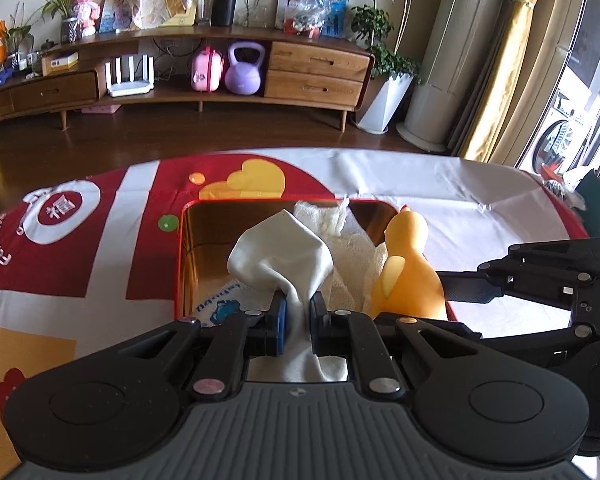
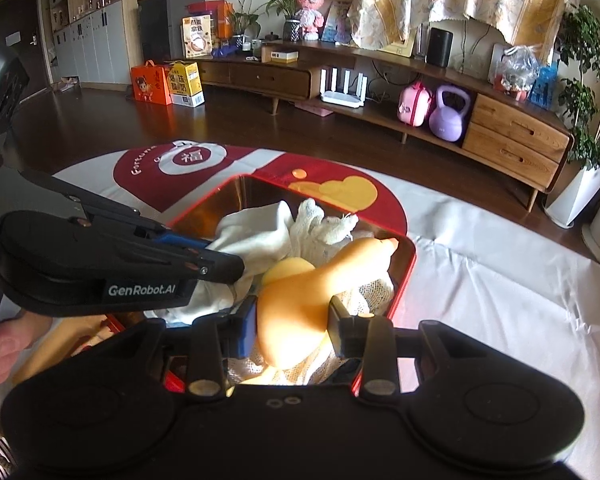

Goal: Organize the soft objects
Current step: 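Carry the white cloth with the left tool while the right tool carries the duck to the tin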

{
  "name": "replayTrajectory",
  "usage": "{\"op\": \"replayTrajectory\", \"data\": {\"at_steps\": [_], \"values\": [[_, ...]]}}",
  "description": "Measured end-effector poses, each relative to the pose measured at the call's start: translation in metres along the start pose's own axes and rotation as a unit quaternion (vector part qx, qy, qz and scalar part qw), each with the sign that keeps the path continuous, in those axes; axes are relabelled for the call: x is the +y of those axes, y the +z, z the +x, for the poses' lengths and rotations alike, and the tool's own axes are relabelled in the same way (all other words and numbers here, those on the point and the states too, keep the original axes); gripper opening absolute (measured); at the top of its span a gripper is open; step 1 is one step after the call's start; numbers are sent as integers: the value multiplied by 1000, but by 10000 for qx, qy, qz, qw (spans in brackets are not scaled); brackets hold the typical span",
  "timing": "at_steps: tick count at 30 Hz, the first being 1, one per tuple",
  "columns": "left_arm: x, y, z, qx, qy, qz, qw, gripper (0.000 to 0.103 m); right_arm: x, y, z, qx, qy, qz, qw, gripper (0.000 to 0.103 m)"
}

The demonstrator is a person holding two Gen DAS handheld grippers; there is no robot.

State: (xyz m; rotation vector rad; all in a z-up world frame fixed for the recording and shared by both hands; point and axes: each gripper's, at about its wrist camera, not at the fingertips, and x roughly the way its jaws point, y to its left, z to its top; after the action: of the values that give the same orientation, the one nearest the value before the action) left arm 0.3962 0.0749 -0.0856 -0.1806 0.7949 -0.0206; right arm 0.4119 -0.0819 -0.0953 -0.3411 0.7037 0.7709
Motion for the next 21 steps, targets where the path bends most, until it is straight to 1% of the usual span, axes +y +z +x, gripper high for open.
{"op": "replayTrajectory", "data": {"at_steps": [5, 10, 12, 16, 20, 21], "values": [[1, -3, 12, 171, -28, 1, 9998, 11, -3, -5, 7, 93, -32, 55, 9999, 36], [6, -2, 16, 238, -85, -127, 9996, 11, -4, -5, 8, 75, -42, 156, 9998, 39], [6, -3, 14, 222, -80, -155, 9996, 11, -3, -4, 7, 58, -89, 208, 9997, 45], [8, -2, 8, 182, -93, -182, 9996, 12, 0, -3, 1, 14, -134, 237, 9996, 48], [11, -1, 0, 157, -29, -209, 9997, 13, 2, -3, -6, 1, -199, 217, 9996, 54], [10, -1, -2, 141, -24, -198, 9997, 13, 4, -2, -10, -27, -231, 216, 9995, 59]]}}
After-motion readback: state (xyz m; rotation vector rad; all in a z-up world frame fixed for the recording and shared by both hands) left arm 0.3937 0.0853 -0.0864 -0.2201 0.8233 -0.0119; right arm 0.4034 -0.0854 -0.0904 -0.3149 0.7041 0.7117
